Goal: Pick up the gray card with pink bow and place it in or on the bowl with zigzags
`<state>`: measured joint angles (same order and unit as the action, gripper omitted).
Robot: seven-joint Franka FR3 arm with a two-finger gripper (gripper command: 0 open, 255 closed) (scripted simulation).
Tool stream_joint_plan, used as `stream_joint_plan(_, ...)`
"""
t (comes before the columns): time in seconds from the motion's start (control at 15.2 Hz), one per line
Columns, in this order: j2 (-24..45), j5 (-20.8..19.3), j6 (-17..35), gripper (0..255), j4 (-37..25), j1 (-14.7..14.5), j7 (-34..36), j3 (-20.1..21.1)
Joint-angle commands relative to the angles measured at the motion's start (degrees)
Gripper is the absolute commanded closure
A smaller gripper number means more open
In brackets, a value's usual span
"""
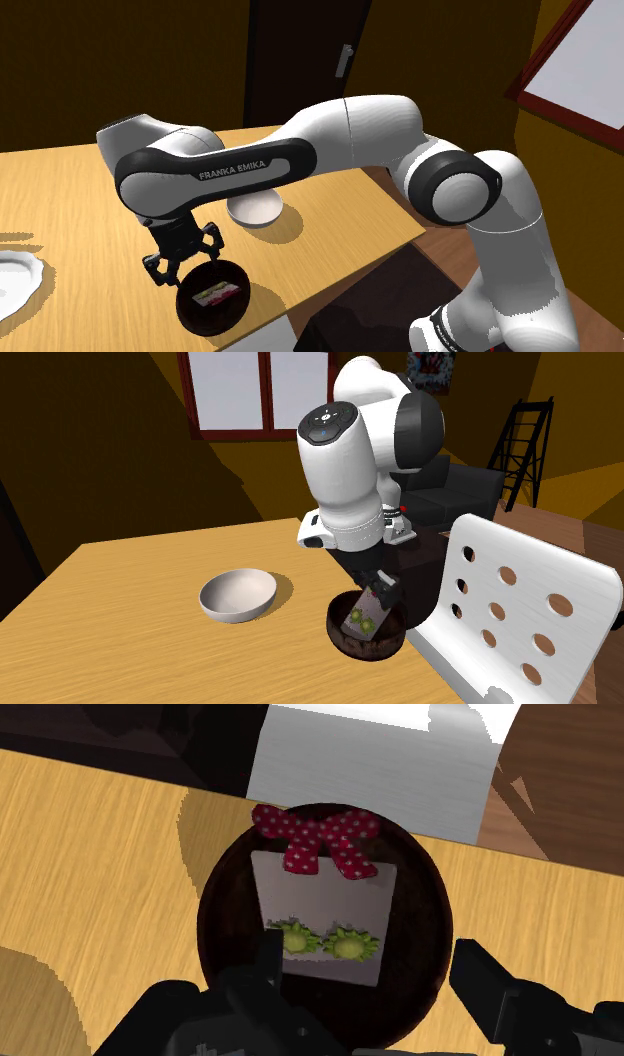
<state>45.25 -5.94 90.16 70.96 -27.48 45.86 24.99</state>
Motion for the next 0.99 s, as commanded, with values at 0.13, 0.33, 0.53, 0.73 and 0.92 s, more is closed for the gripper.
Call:
stream_joint_plan(0.13,0.00,0.00,0.00,0,0.00,0.00,0.00,0.00)
stream_joint_plan(0.33,1.60,-0.24,-4.82,0,-6.55,-0.95,-0.08,-0.18)
stream_joint_plan(0.53,3.85,-0.60,-9.74,0,-13.89,-2.21,-0.19,-0.47)
stream_joint_plan(0.73,3.85,-0.60,-9.74,0,-13.89,-2.21,-0.19,-0.47)
stream_joint_plan(0.92,3.85,-0.60,-9.74,0,-13.89,-2.21,-0.19,-0.47)
